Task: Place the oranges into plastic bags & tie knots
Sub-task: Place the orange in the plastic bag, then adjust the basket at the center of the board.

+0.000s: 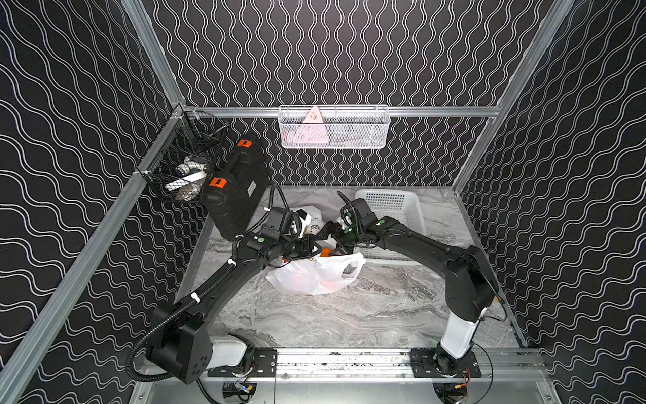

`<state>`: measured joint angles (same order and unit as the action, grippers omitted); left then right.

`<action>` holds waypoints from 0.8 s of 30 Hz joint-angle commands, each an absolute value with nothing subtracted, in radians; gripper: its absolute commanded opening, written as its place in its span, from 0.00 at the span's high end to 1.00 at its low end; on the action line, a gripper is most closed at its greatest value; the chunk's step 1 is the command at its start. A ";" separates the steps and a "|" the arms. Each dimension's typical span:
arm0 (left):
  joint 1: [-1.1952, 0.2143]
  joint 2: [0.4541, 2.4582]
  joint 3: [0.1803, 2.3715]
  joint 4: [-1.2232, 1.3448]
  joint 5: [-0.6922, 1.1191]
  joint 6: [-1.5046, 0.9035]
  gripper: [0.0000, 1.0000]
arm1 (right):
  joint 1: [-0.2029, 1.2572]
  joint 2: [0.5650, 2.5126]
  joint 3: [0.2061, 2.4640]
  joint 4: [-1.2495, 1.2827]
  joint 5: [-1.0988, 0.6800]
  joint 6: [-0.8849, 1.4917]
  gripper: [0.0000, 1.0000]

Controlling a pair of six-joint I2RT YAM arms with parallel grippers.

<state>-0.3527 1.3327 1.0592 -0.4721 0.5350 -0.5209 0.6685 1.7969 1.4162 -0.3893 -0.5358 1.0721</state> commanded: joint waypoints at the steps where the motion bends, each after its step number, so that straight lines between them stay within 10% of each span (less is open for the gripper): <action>1: -0.352 1.338 1.072 -0.487 0.520 -0.483 1.00 | 0.647 1.716 1.394 -0.542 -0.489 0.989 0.14; 12: -0.352 1.363 1.226 -0.582 0.511 -0.397 0.25 | 0.496 1.430 1.273 -0.842 -0.346 0.828 0.17; 24: -0.407 1.571 1.470 -0.668 0.454 -0.147 0.34 | 0.385 1.468 1.083 -0.641 -0.227 0.758 0.36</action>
